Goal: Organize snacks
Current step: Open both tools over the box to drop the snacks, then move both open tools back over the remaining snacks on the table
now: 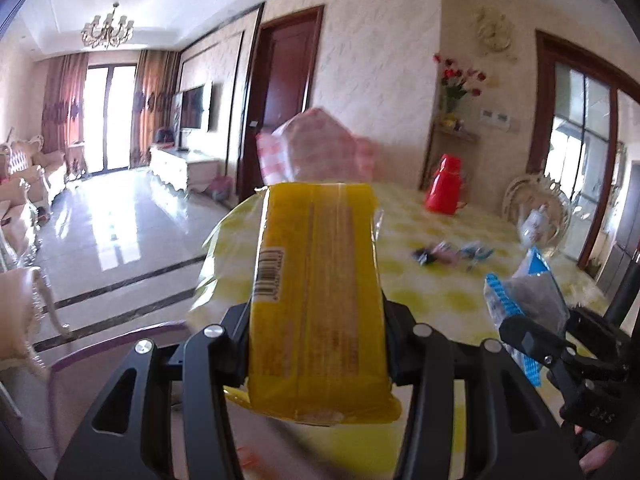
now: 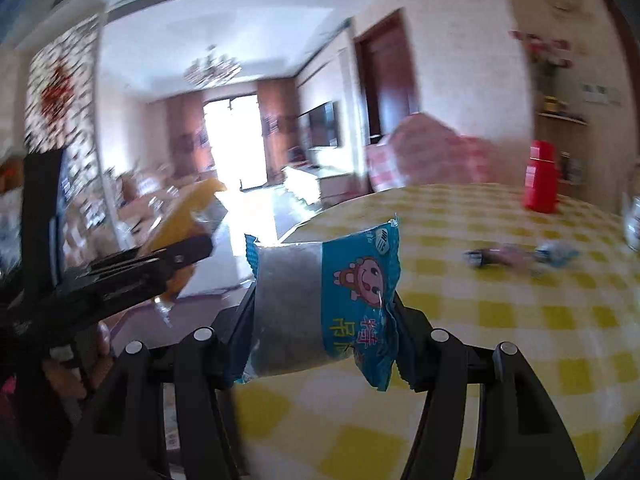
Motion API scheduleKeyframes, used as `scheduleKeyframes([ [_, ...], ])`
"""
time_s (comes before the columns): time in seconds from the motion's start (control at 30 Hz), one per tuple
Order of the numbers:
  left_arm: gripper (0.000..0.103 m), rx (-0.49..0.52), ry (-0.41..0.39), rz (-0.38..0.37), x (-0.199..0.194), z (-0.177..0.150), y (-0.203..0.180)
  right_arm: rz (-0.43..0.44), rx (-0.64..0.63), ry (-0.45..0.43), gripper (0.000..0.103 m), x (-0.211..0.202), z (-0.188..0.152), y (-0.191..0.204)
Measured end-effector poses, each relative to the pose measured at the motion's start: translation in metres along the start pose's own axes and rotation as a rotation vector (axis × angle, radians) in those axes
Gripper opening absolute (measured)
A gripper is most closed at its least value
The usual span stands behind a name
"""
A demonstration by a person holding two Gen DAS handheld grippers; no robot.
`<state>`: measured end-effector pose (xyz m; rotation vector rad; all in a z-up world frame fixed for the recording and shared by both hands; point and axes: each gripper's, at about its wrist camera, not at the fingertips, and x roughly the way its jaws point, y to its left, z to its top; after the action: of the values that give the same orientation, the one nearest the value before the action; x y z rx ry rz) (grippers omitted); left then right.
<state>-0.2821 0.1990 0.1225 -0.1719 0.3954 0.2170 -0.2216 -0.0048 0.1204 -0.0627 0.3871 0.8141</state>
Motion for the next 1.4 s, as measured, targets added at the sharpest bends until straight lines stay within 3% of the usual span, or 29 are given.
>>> scheduleKeyframes([
  [0.27,0.048,-0.008,0.165,0.088,-0.005,-0.015,0.084,0.196,-0.148,0.165,0.058,0.053,-0.021,0.101],
  [0.4,0.050,0.024,0.298,0.125,0.007,-0.029,0.116,0.268,-0.196,0.250,0.063,0.074,-0.033,0.132],
  [0.43,0.059,0.024,0.338,0.130,0.011,-0.033,0.122,0.303,-0.200,0.281,0.066,0.079,-0.036,0.138],
  [0.47,0.066,0.027,0.372,0.142,0.014,-0.037,0.127,0.340,-0.206,0.330,0.079,0.087,-0.040,0.143],
  [0.5,0.083,0.025,0.377,0.185,0.015,-0.038,0.132,0.336,-0.207,0.335,0.086,0.089,-0.042,0.143],
  [0.53,0.090,0.021,0.360,0.224,0.014,-0.036,0.133,0.315,-0.203,0.315,0.087,0.088,-0.042,0.140],
  [0.6,0.093,0.030,0.322,0.262,0.008,-0.032,0.134,0.266,-0.191,0.290,0.088,0.083,-0.036,0.129],
  [0.77,0.101,0.168,0.163,0.375,-0.013,-0.013,0.081,0.142,-0.154,0.165,0.088,0.054,-0.015,0.077],
  [0.83,0.101,0.204,0.131,0.327,-0.012,-0.001,0.050,0.102,-0.114,0.136,0.088,0.043,-0.010,0.042],
  [0.87,0.101,0.213,0.124,0.266,-0.010,0.005,0.030,0.066,-0.095,0.131,0.088,0.040,-0.011,0.026],
  [0.97,0.101,0.244,0.139,0.147,0.009,0.021,-0.019,-0.140,-0.042,0.153,0.088,0.033,-0.012,-0.034],
  [1.03,0.101,0.266,0.173,0.072,0.036,0.033,-0.061,-0.236,-0.033,0.159,0.088,0.026,-0.016,-0.065],
  [1.13,0.101,0.302,0.233,0.032,0.095,0.047,-0.117,-0.338,0.056,0.211,0.088,0.026,-0.019,-0.134],
  [1.27,0.101,0.239,0.340,-0.023,0.197,0.046,-0.179,-0.368,0.242,0.248,0.088,0.028,-0.024,-0.235],
  [1.4,0.101,0.128,0.395,-0.049,0.292,0.030,-0.209,-0.399,0.355,0.294,0.088,0.041,-0.032,-0.302],
])
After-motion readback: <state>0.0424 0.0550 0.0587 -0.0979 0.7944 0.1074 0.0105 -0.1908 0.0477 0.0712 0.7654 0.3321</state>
